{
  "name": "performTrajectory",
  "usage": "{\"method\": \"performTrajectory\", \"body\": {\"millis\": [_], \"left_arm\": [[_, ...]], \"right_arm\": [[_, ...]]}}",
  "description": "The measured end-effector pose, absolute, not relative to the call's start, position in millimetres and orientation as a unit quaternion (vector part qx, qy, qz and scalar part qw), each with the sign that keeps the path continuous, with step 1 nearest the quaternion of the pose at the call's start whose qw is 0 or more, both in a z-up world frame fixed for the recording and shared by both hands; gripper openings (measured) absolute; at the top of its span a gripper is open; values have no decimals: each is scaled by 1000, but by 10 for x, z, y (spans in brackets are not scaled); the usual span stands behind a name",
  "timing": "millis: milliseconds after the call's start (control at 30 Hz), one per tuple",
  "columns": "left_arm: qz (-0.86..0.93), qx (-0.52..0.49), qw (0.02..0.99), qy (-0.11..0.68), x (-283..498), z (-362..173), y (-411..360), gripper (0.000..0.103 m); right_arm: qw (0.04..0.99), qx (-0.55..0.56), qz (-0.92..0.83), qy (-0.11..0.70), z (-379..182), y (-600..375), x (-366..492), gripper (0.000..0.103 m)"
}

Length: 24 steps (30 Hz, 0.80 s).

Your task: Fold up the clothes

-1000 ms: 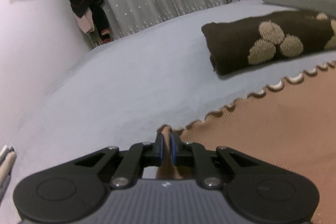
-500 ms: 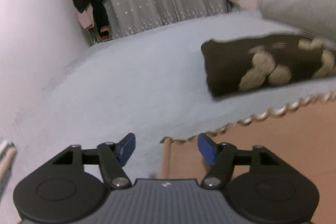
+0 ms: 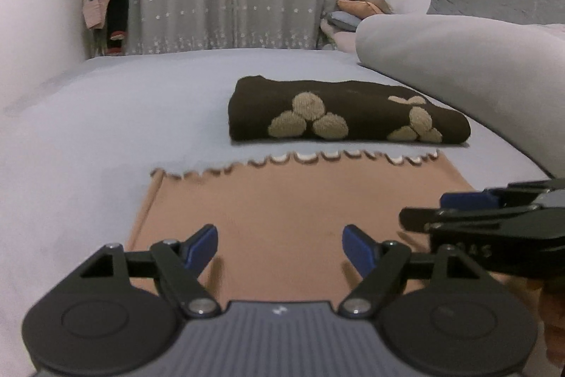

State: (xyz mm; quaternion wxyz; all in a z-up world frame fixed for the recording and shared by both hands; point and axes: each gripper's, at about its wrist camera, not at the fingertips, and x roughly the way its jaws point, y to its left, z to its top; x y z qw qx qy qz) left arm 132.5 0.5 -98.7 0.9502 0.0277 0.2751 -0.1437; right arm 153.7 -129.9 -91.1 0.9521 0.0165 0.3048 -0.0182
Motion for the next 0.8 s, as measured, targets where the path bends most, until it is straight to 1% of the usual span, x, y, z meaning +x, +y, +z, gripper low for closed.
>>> {"method": "performTrajectory", "body": {"millis": [67, 167, 233, 400, 500, 567, 633, 667, 700, 800], "left_arm": [[-139, 31, 949, 282, 1334, -1082, 46, 79], [-136, 42, 951, 273, 1332, -1217, 121, 79], [-139, 45, 952, 270, 1346, -1215, 162, 79], [-139, 60, 954, 260, 1300, -1188, 309, 79], [-113, 60, 956, 263, 1314, -1175, 492, 79], [-94, 38, 955, 279, 1355, -1173, 669, 81], [-84, 24, 954, 288, 1378, -1150, 772, 81], [-81, 19, 953, 291, 1385, -1132, 808, 81], [-79, 15, 953, 293, 1392, -1115, 845, 81], [-75, 17, 955, 288, 1379, -1044, 793, 80]], "right_arm": [[949, 15, -20, 314, -1023, -1257, 1502, 49], [955, 2, -15, 295, -1158, -1282, 1427, 49], [959, -7, -9, 285, -1202, -1321, 1376, 49], [962, 12, -1, 274, -1207, -1610, 1278, 48], [963, 6, -13, 270, -1188, -1749, 1213, 48], [961, 4, -32, 274, -1200, -1852, 1187, 50], [960, 34, -35, 276, -1204, -2029, 1155, 51], [959, 41, -41, 277, -1198, -2074, 1144, 55], [958, 49, -47, 277, -1192, -2117, 1134, 57], [957, 58, -59, 278, -1146, -2118, 1141, 57]]}}
